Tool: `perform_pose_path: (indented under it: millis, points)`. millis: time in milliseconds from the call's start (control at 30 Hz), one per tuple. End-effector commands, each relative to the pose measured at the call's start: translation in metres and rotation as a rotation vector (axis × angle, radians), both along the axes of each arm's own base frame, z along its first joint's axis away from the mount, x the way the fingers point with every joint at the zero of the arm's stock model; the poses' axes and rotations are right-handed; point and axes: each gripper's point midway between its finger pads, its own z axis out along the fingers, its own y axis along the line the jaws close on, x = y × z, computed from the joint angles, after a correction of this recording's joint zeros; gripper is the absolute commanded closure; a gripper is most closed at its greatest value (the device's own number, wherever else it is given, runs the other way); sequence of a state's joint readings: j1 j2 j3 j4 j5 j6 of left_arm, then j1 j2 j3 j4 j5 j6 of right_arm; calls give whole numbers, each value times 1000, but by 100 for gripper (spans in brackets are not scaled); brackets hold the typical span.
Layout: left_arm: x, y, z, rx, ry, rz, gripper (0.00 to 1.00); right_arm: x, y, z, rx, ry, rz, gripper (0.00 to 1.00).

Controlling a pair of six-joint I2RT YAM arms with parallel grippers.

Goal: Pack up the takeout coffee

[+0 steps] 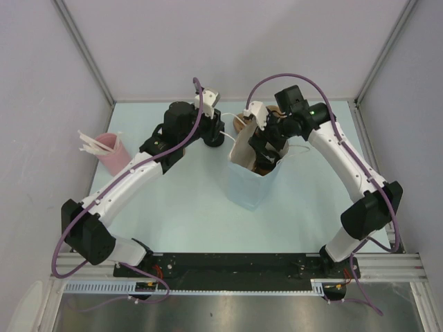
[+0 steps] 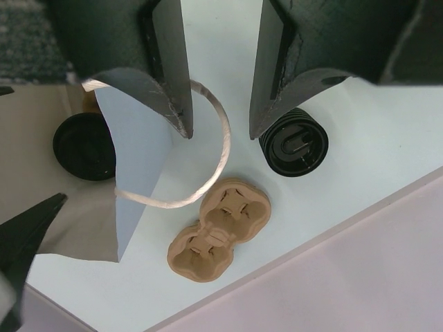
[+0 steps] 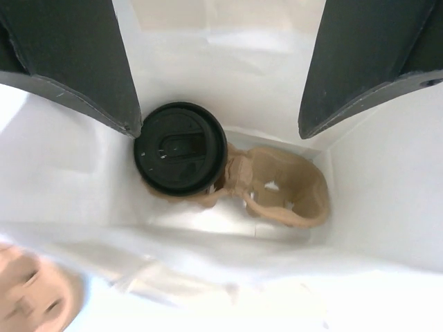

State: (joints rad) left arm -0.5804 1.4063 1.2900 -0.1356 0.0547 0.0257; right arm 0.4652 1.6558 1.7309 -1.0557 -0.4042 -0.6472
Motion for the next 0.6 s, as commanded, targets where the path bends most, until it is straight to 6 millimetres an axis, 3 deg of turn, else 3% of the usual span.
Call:
perform_pose_path:
  millis: [0,167,300,433,567]
  points:
    - [-2,-6,23,-44,-42,-23,56,-7,0,61,108,-124,16,0]
    - [-2,-8,23,-32,-40,-30,56,-5,-8,101,189,-227,-7,0]
    - [0,-11,26,-11,-49,-45,60,0,-26,129,242,-316,-83,0]
    - [6,-16,43,24,-85,-65,79,17,-51,137,269,-374,-184,0]
    - [15,-22,49,70,-93,-83,90,32,-72,122,277,-373,-277,3]
